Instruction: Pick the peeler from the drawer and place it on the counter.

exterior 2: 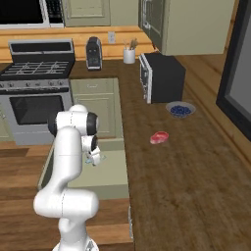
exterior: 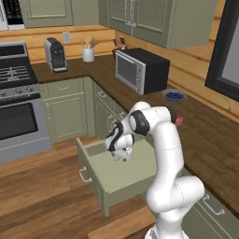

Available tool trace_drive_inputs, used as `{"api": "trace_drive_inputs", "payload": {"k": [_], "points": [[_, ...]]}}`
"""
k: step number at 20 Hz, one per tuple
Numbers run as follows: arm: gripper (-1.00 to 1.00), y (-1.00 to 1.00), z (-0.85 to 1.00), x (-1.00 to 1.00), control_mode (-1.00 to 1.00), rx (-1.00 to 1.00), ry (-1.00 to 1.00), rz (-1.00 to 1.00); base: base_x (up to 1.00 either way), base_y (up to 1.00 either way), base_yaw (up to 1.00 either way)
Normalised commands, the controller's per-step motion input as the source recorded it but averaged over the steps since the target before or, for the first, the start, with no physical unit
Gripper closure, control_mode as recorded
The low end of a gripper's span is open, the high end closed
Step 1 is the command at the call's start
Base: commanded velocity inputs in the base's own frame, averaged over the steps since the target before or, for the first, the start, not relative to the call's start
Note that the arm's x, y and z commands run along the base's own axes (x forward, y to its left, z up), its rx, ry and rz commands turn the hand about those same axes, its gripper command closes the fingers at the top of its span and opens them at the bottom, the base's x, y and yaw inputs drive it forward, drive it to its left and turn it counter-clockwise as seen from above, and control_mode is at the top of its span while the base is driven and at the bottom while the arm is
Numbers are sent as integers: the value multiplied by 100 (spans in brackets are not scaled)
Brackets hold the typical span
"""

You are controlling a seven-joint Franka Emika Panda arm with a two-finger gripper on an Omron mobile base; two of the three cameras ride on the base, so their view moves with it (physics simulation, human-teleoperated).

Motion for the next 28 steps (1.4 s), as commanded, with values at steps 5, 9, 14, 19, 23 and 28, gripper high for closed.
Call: {"api": "trace_drive_inputs", "payload": {"k": [5, 9, 14, 19, 23, 28], "points": [[100, 19, -93, 6, -100, -3, -7, 0, 0, 0, 0], [100, 8, -72, -15, -100, -1, -1, 0, 0, 0, 0], [100, -4, -10, -85, -100, 1, -11, 0, 0, 0, 0], [100, -10, 26, -96, -100, 3, -10, -3, 0, 0, 0], [100, 0, 99, -74, -100, 0, -17, -3, 0, 0, 0], [100, 13, 100, -47, -100, -5, -19, 0, 0, 0, 0]]}}
